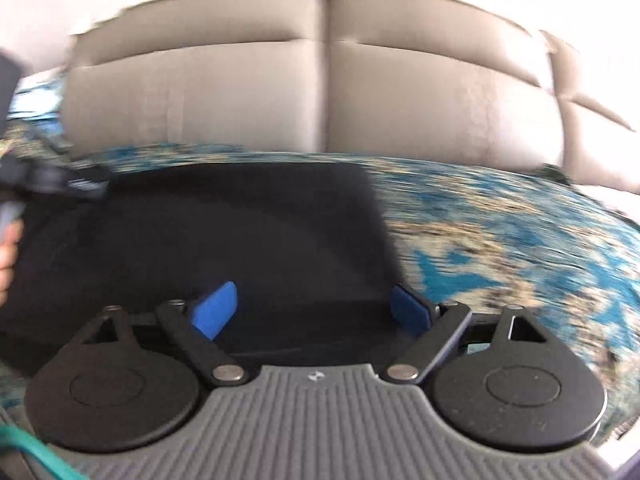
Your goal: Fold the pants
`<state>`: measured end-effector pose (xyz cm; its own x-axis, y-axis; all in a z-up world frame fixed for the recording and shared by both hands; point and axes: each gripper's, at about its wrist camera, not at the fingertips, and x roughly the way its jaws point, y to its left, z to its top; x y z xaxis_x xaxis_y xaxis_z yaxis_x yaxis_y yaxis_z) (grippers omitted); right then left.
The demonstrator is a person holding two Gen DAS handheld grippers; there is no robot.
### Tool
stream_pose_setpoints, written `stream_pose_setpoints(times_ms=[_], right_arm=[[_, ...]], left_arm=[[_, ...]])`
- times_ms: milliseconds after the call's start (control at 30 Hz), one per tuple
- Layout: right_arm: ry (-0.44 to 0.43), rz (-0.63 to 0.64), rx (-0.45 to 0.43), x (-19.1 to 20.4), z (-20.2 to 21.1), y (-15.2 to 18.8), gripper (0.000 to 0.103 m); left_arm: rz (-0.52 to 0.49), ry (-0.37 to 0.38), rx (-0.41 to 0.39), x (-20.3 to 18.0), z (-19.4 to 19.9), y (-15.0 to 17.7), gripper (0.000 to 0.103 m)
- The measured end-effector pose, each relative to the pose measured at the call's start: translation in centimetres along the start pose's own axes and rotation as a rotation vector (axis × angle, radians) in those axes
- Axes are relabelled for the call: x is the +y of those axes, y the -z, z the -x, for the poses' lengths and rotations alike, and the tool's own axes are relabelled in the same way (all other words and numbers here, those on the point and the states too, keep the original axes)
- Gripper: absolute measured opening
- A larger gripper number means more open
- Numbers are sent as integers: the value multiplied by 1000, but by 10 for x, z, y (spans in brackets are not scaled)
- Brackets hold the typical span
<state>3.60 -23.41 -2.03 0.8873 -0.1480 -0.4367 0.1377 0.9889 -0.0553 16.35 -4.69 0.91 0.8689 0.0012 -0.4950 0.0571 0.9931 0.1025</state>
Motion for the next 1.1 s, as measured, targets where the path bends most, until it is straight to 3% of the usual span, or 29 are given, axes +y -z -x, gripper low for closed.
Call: stream_pose_setpoints(times_ms=[200, 267, 400, 600, 700, 833, 900, 967, 1100], right_arm=[[243, -75, -7, -26, -2, -3, 96], [269, -65, -31, -32, -2, -10, 96], [177, -57, -82, -35, -6, -31, 96], [18, 71, -91, -15, -33, -66, 97], [-38, 120, -47, -6, -54, -74, 97], [-88, 71, 27, -4, -74, -81, 97], [-97, 21, 53, -8, -81, -81, 97], [-110, -11, 80, -10, -88, -80, 97], [-98, 7, 101, -7, -95, -74, 101]], left_arm=[[-12, -13, -15, -4, 1, 2, 20], [-11, -14, -19, -4, 1, 2, 21], [-18, -20, -26, -6, 1, 4, 21], [-19, -20, -28, -6, 1, 5, 21], [-16, -19, -29, -6, 1, 5, 21], [-15, -27, -28, -5, 0, 5, 23], [-4, -39, -24, -4, -1, 4, 31], [53, -45, -8, 4, -3, 3, 46], [181, 14, 13, 26, -9, 4, 51]])
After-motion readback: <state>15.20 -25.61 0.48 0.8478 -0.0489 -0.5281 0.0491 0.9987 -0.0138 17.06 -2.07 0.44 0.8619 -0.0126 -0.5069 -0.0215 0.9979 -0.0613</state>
